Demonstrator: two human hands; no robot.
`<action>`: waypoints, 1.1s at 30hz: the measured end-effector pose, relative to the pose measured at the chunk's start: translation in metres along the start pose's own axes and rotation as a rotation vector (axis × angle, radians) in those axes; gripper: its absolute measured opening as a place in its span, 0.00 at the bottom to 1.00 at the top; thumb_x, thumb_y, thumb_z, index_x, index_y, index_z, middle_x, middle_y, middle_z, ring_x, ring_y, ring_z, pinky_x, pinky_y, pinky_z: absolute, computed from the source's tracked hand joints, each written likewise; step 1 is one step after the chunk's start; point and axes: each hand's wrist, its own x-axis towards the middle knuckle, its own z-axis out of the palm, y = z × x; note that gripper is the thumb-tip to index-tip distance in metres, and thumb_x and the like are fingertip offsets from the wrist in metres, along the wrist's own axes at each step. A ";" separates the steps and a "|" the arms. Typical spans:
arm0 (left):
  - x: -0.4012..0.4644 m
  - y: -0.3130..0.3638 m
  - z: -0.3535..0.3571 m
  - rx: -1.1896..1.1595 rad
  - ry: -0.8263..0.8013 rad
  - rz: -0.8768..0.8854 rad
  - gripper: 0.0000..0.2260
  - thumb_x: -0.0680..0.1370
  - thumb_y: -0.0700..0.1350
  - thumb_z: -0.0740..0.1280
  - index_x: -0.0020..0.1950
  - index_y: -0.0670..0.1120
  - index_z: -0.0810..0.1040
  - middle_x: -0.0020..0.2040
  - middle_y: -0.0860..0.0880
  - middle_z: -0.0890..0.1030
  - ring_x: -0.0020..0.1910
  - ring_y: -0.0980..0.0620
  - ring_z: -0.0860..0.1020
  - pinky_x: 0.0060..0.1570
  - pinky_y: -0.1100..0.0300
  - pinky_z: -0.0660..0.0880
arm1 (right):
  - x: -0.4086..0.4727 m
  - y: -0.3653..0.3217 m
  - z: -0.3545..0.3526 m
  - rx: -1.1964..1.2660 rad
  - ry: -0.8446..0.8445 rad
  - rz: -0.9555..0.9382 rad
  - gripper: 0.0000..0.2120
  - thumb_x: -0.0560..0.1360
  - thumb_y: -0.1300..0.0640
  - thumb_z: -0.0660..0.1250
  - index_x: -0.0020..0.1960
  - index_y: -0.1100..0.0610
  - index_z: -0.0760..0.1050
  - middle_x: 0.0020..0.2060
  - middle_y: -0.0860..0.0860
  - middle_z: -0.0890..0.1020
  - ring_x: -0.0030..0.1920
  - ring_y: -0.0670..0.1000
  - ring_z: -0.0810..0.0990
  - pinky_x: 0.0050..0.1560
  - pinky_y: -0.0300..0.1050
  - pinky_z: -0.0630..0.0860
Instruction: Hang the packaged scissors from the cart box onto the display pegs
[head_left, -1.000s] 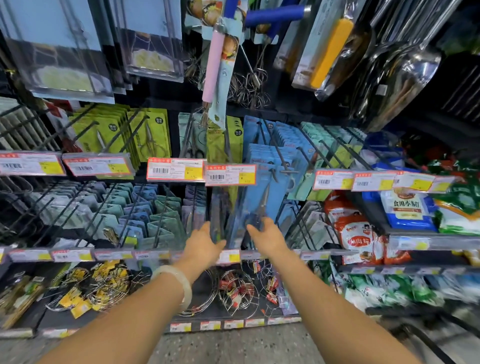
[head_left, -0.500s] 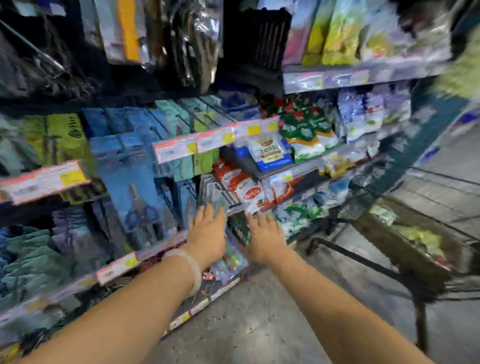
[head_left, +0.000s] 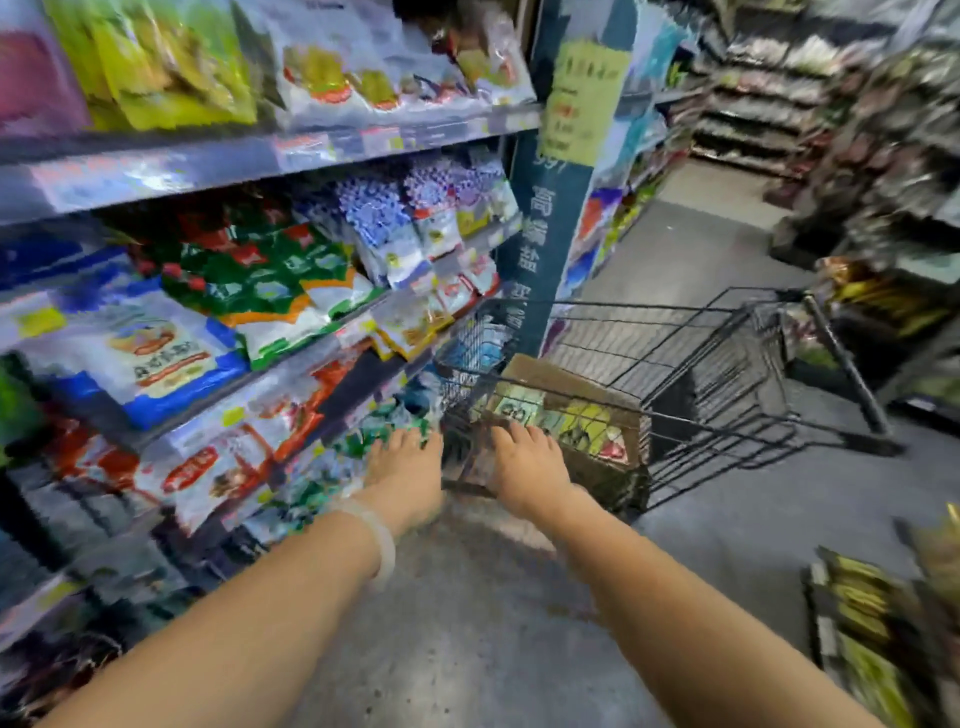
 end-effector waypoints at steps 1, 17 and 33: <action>0.011 0.016 -0.002 0.010 -0.014 0.034 0.31 0.77 0.49 0.64 0.76 0.48 0.53 0.76 0.43 0.56 0.75 0.42 0.55 0.73 0.49 0.54 | 0.003 0.021 0.000 0.014 0.006 0.031 0.27 0.75 0.53 0.62 0.71 0.59 0.59 0.69 0.58 0.64 0.72 0.59 0.59 0.70 0.56 0.59; 0.274 0.157 -0.023 0.048 -0.085 0.307 0.30 0.77 0.49 0.63 0.76 0.48 0.54 0.77 0.43 0.52 0.77 0.42 0.51 0.75 0.47 0.51 | 0.178 0.217 0.000 0.088 -0.012 0.328 0.25 0.75 0.50 0.64 0.67 0.58 0.64 0.67 0.57 0.68 0.70 0.60 0.63 0.69 0.55 0.64; 0.503 0.211 0.032 0.070 -0.413 0.327 0.29 0.78 0.50 0.63 0.76 0.46 0.55 0.75 0.43 0.58 0.74 0.42 0.58 0.71 0.49 0.60 | 0.341 0.356 0.078 0.495 -0.324 0.675 0.25 0.75 0.52 0.65 0.68 0.59 0.64 0.65 0.58 0.72 0.64 0.61 0.71 0.64 0.55 0.70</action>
